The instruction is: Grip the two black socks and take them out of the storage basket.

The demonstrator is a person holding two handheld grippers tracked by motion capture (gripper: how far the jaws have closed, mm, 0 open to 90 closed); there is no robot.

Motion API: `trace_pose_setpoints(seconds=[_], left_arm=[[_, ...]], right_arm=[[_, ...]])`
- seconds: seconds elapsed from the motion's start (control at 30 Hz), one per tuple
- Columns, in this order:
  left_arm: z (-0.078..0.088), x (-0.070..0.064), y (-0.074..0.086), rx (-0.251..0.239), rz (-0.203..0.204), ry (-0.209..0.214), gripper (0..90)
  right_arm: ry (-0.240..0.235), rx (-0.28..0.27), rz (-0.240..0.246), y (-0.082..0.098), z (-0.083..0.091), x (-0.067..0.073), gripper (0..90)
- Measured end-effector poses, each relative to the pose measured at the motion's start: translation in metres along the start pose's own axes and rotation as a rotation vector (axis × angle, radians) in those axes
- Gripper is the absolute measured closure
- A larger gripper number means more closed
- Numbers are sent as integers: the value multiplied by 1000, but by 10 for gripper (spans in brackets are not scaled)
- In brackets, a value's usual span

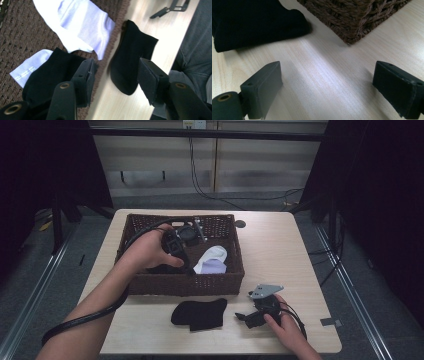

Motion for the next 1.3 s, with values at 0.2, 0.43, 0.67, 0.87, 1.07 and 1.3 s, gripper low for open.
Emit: trace_pose_setpoints(seconds=[0.2,0.43,0.67,0.87,1.07,1.3], left_arm=[[-7,18,-1,-42,10,-18,386],[-16,35,2,-38,57,-24,370],[-21,54,5,-49,104,-49,370],[-24,65,8,-52,119,-63,370],[-32,75,12,-49,142,-67,368],[-45,90,21,-40,176,-69,367]], right_arm=[[0,0,0,0,0,0,81],[0,0,0,0,0,0,81],[0,0,0,0,0,0,80],[0,0,0,0,0,0,81],[0,0,0,0,0,0,80],[0,0,-1,0,0,0,81]])
Point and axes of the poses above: each handheld gripper's, and its own axes: z roughly backward along the jaws, y roughly out of its underside, x roughly to its left, the point moved 4 cm from there along -z, roughly forward along the jaws, and after that the axes turned 6 degrees about z, right-handed, at the moved point
